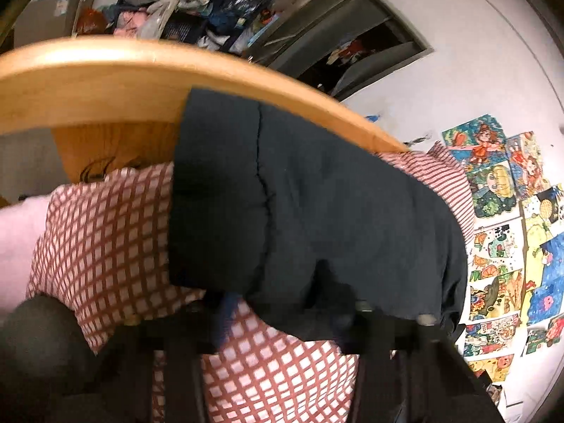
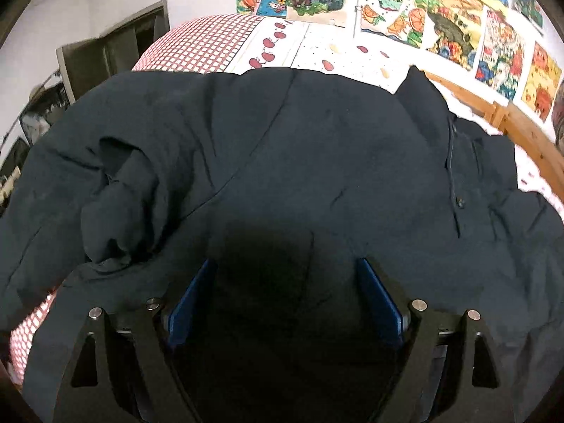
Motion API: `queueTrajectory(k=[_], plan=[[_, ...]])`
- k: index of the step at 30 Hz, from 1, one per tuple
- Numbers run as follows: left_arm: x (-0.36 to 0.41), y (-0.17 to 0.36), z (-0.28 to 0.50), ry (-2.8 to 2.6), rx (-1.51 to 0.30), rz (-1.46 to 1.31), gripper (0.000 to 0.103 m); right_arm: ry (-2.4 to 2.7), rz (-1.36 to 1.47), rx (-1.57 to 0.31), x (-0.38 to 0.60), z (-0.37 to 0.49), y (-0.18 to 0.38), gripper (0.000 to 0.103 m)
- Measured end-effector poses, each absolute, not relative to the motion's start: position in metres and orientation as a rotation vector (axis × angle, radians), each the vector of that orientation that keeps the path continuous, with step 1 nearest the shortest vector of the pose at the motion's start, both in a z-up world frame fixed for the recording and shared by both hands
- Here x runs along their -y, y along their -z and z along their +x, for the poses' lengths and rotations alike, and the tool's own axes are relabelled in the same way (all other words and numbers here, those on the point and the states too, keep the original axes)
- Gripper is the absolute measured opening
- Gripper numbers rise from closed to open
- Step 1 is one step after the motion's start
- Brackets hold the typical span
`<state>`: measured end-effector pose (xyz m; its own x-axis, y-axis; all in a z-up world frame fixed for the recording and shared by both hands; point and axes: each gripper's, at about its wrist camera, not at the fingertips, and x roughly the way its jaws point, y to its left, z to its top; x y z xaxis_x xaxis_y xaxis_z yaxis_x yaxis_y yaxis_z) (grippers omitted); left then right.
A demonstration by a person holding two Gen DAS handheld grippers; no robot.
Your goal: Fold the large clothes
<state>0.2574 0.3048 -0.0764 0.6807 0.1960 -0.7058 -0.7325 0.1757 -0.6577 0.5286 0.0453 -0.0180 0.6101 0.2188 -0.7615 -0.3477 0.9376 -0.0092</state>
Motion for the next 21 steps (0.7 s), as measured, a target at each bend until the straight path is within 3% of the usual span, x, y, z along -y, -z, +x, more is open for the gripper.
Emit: queueTrajectory(k=[4, 12, 21], plan=[[-0.299, 0.045, 0.259, -0.687, -0.474, -1.103, 0.018, -0.347, -0.129, -0.846, -0.035, 0.522, 0.007, 0.080], [-0.277, -0.064, 0.273, -0.534, -0.298, -0.696, 0.016, -0.392, 0.001, -0.824, 0.020, 0.492, -0.023, 0.080], [-0.199, -0.187, 0.320, -0.183, -0.262, -0.285, 0.015, -0.320, 0.089, -0.794, 0.092, 0.468, -0.049, 0.080]])
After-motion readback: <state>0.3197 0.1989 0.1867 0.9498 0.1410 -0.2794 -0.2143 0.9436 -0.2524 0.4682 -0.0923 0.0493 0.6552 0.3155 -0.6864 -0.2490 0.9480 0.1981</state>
